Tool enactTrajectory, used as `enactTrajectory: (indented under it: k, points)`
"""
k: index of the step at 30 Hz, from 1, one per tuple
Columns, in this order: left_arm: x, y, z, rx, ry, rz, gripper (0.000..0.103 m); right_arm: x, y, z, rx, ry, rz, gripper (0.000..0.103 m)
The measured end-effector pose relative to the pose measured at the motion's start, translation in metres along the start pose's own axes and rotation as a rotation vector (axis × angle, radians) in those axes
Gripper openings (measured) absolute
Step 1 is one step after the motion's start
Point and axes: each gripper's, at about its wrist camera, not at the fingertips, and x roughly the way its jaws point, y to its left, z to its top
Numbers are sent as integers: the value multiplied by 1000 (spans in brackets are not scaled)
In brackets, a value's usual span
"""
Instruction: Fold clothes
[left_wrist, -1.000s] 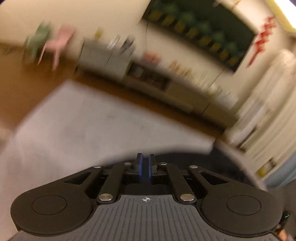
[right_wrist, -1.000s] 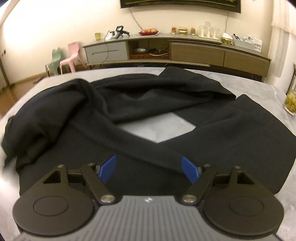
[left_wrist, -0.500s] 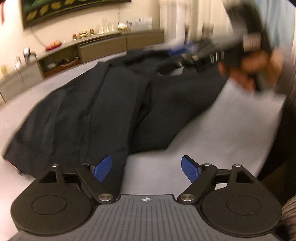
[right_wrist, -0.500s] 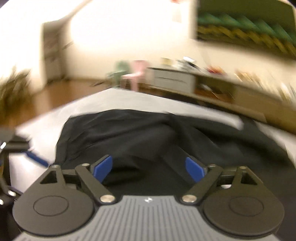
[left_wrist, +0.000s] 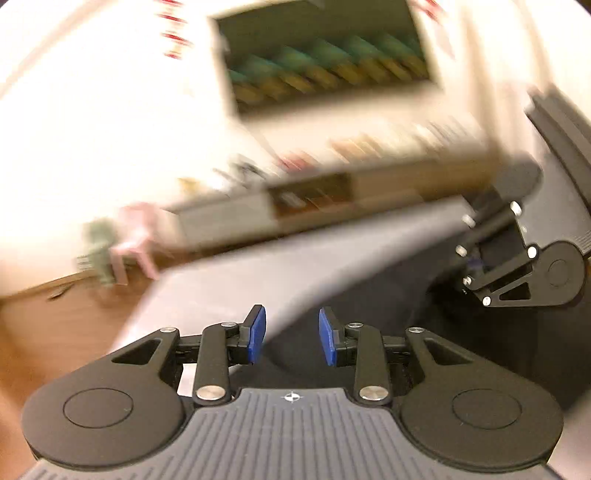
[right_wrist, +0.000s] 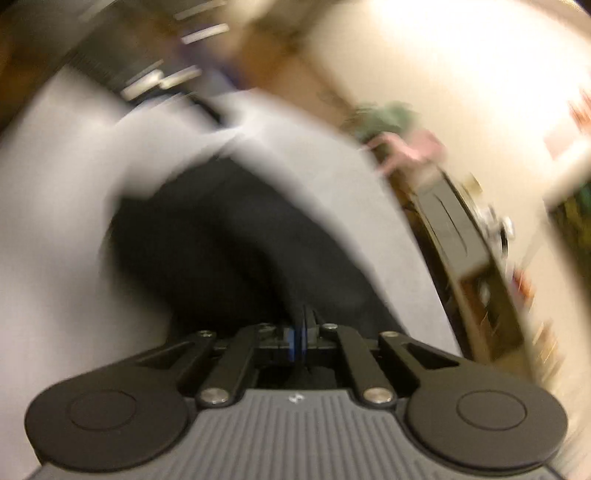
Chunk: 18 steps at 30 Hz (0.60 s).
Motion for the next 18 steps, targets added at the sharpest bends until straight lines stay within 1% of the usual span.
enactTrajectory:
  k: [1,2,3,4,5,7,8,9,10,11,12,13,14,16,17,18]
  points:
    - [-5,8,4,-75,-35,-14,43,3,-22,13,127,-25,-5,2]
    - [-9,12,4,-146,-50,-56,53,6,-45,23,246,-41,-3,2]
    - [-12,14,1,-215,-53,-114,63,8,-65,29,351,-50,9,2]
    - [-13,14,-3,-259,-43,-171,67,12,-82,31,437,-47,19,2]
    - [-8,9,-6,-262,-18,-218,71,17,-97,34,515,-37,29,2]
    - [6,-4,-12,-238,44,-298,73,25,-118,34,634,-21,59,2]
    - [17,-11,-13,-213,75,-322,75,27,-126,31,680,-16,75,2]
    - [32,-19,-12,-186,103,-329,75,28,-132,26,719,-13,90,2]
    - [47,-24,-12,-182,128,-339,76,29,-138,22,759,-10,103,2]
    - [61,-27,-13,-191,153,-353,80,29,-142,17,797,-10,113,2]
    - [76,-27,-12,-209,185,-402,86,28,-146,12,832,-12,125,2]
    - [93,-29,-11,-225,218,-445,86,27,-151,7,867,-13,137,2]
    - [110,-32,-9,-238,248,-473,86,24,-151,0,898,-15,150,2]
    - [132,-42,-10,-231,297,-501,86,19,-152,-8,937,-20,178,2]
    - [140,-46,-10,-211,301,-488,85,19,-154,-10,945,-19,182,2]
    - [144,-50,-8,-181,288,-446,82,20,-155,-12,942,-14,175,2]
